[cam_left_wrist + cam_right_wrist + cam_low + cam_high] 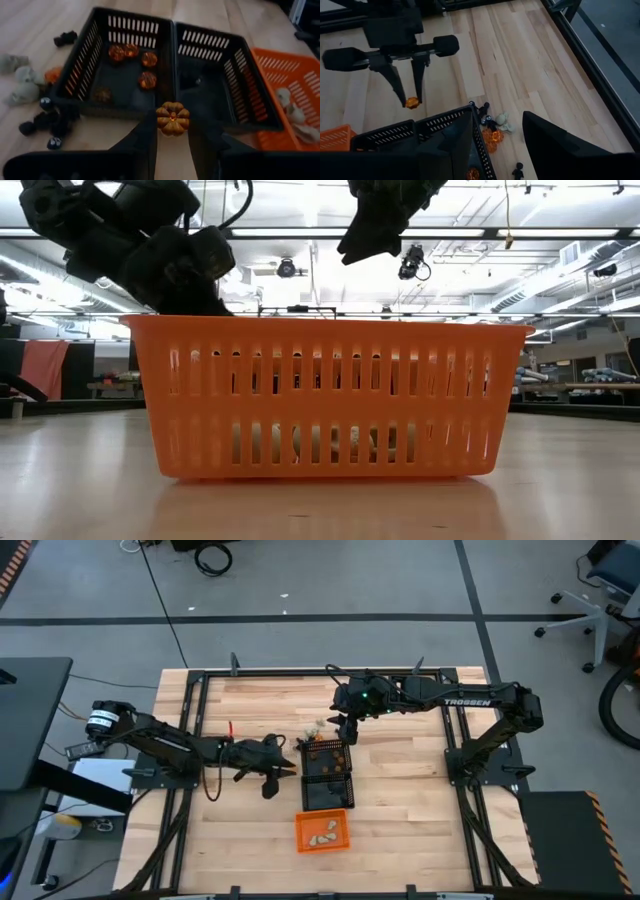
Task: Sort Halloween decoration
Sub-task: Put the orange pumpkin toy into the top black bin
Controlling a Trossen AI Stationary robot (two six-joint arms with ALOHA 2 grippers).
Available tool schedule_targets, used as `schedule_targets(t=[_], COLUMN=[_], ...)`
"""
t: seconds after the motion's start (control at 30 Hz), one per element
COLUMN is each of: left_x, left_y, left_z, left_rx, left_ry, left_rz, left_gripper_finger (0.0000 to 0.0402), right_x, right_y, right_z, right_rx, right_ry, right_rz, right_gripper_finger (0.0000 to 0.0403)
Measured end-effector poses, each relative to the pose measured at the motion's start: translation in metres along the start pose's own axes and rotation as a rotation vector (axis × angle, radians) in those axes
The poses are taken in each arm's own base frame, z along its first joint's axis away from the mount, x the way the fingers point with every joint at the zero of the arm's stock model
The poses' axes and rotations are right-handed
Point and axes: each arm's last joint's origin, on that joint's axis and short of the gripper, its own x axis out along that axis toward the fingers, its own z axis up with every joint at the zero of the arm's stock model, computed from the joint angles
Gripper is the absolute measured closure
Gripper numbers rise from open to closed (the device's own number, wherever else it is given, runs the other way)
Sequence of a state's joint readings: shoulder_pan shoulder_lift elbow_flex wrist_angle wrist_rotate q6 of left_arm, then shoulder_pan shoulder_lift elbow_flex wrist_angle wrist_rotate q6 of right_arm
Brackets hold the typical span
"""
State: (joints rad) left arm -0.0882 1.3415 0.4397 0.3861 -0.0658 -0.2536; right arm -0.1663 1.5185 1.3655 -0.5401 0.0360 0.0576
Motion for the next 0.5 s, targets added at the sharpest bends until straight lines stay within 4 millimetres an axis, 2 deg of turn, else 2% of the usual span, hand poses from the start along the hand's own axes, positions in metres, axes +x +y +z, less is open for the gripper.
schedule_targets(t=[0.27,0.5], left_x=[0.007,0.039], left_y=[0.013,0.016], left_z=[0.013,0.025], left_rx=[-0.03,-0.047], left_ry=[-0.133,-0.121], left_rz=[0.051,0.073], left_gripper_finger=[0.0308,0.0307], right_x=[0.0,0.0], right_y=[-0.003,-0.003], right_z=[0.0,0.001], right_rx=[0.005,0.006], right_ry=[-0.002,-0.007], right_rz=[-0.007,-0.007], right_gripper_finger=[0.0225,0.0225])
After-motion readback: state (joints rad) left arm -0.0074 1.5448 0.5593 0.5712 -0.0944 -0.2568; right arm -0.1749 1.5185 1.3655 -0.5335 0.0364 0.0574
